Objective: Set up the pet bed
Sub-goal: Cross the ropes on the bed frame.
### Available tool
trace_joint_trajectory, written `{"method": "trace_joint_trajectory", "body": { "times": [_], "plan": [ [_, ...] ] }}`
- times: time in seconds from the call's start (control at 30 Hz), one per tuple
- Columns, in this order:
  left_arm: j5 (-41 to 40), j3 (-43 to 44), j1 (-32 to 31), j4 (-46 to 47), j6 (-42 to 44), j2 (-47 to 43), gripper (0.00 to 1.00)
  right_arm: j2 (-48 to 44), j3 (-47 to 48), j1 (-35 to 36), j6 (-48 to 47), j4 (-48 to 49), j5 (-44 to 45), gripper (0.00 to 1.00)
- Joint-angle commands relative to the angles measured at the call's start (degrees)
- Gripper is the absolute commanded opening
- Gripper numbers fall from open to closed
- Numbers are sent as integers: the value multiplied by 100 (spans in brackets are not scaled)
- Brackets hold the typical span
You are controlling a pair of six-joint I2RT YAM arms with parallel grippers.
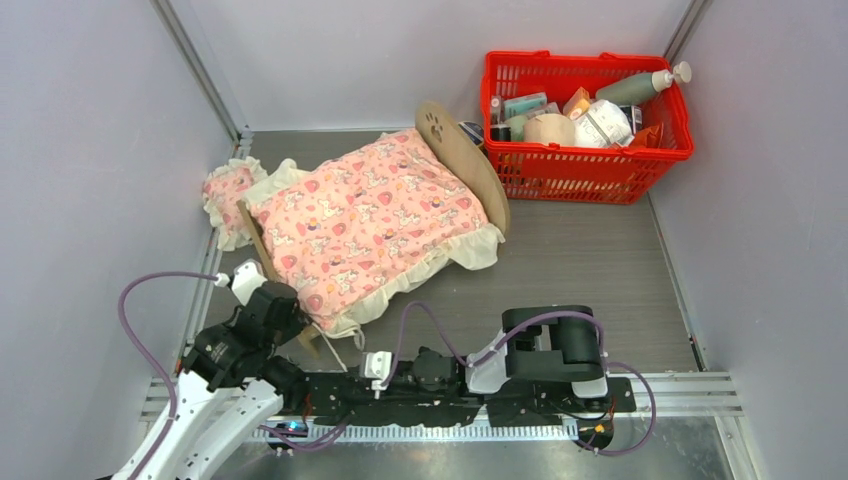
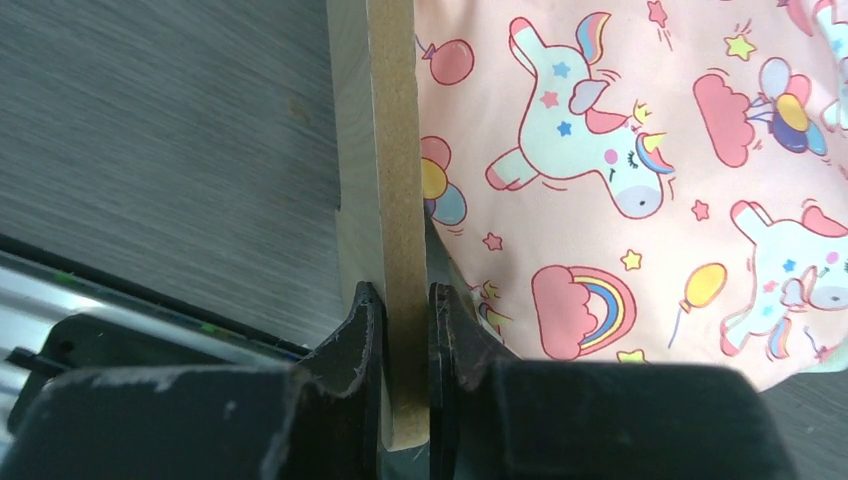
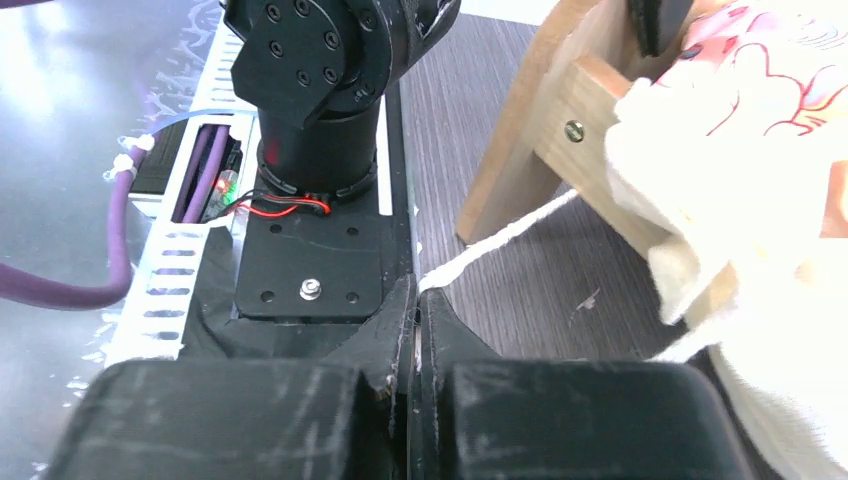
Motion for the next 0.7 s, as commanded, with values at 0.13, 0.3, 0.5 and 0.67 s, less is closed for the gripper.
{"method": "trace_joint_trajectory", "body": {
  "times": [0.13, 0.3, 0.5, 0.67],
  "plan": [
    [-11, -24, -73, 2533, 573, -504, 0, -236, 96, 213, 724, -553, 527, 5],
    [-205, 675, -73, 1935, 731, -217, 0, -256, 417, 156, 608, -889, 694, 5],
    [-672, 1014, -75, 1505, 1277, -207, 0, -287, 736, 125, 716, -1166, 745, 5],
    [-528, 657, -68, 2256, 1916, -117, 0, -379, 754, 105, 874, -1303, 990, 5]
  ]
}}
